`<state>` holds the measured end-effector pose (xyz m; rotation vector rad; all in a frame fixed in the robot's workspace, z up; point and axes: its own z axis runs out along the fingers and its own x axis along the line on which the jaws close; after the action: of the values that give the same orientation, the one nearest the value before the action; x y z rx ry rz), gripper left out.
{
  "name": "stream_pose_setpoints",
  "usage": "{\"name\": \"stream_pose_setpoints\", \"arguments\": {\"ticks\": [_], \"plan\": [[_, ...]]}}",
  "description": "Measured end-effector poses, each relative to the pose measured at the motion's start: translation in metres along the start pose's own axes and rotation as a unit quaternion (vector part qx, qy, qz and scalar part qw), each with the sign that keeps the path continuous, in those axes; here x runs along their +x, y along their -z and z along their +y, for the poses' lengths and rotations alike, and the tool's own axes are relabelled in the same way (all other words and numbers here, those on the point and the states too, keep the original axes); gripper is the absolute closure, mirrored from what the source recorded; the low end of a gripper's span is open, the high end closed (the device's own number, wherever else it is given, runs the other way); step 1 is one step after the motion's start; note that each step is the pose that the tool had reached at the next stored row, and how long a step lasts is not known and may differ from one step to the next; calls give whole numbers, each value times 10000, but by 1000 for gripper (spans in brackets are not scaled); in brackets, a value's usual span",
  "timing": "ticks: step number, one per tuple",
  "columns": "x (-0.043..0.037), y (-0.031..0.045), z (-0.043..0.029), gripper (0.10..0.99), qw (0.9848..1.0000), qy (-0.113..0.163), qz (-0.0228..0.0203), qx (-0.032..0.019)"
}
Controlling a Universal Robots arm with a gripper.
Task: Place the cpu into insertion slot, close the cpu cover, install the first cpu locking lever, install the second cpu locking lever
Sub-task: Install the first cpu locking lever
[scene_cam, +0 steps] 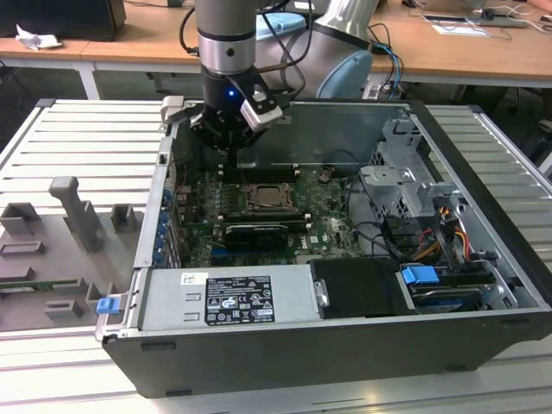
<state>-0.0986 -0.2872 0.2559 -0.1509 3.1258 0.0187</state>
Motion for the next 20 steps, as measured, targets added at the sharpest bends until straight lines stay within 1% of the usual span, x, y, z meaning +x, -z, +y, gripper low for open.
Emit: {"name": "stream_pose_setpoints", "arguments": {"ticks": [1, 3, 5, 6, 10, 12, 13, 14, 15, 16, 20], "plan": [[-24, 0, -2, 980, 10000, 0, 0, 0], [-109, -2, -10, 980, 10000, 0, 0, 0], [-151, -2, -14, 980, 10000, 0, 0, 0], [-214, -5, -20, 980, 10000, 0, 0, 0], [-314, -9, -30, 980, 10000, 1, 1, 0], [-396, -13, -38, 980, 10000, 1, 1, 0], [-453, -15, -44, 980, 10000, 0, 1, 0], [-473, -22, -46, 980, 10000, -7, -6, -67], [-492, -42, -47, 980, 9999, -59, -17, -156], [-495, -59, -48, 980, 9998, -71, -18, -165], [-498, -90, -49, 980, 9998, -79, -16, -162]]}}
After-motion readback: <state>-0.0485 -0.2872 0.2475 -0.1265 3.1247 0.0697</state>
